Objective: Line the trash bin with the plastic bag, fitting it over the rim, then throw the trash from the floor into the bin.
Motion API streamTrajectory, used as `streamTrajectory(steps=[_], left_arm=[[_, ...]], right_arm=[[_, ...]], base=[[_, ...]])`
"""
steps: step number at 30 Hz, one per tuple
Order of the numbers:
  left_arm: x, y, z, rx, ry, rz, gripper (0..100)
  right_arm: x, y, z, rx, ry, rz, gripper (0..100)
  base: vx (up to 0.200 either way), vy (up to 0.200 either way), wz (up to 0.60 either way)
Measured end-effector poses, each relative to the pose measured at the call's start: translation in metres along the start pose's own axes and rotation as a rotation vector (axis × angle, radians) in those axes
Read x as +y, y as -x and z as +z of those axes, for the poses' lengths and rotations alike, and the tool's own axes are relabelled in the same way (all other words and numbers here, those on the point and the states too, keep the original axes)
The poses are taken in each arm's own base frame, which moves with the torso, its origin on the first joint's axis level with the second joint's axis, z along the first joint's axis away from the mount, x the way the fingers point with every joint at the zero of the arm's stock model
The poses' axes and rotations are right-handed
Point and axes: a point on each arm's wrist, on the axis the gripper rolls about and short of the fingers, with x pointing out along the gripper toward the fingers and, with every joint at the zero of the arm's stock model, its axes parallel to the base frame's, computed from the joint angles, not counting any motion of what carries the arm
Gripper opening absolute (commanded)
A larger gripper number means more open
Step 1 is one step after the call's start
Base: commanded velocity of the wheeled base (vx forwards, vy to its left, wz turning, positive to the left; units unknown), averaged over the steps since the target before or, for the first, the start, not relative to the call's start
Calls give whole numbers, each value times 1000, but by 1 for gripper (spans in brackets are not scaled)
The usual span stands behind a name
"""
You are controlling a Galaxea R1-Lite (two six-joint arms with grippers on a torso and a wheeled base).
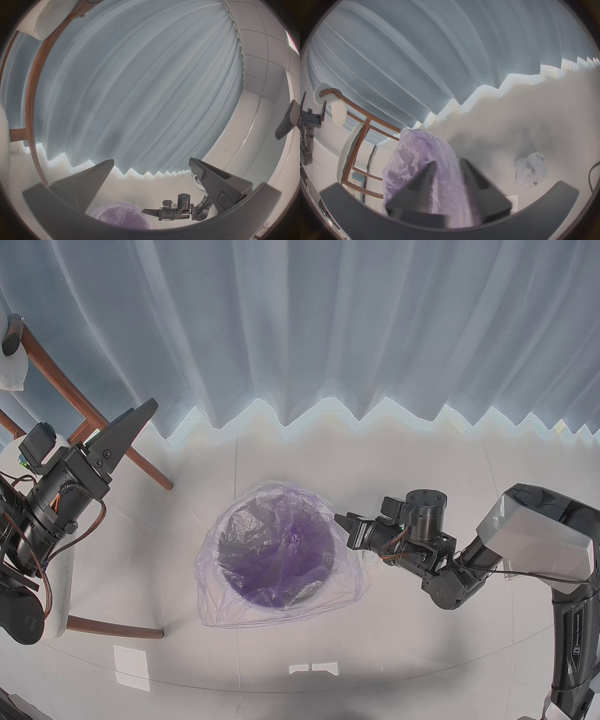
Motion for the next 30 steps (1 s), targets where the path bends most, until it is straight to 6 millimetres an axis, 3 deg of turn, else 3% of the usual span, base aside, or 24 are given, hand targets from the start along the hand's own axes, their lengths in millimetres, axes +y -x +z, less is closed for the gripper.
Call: streamTrajectory(steps=[12,22,30], left_arm=[[1,0,0,0,-1,5,100],[1,0,-1,4,1,5,100],[1,1,-3,10,5,7,100]], right_arm=[[-2,-7,10,-39,-142,8,0],[-36,-27,10,-79,-158,-40,0],[-64,-37,-15,-48,-172,-87,0]], base=[[0,0,0],[0,0,0],[0,0,0]])
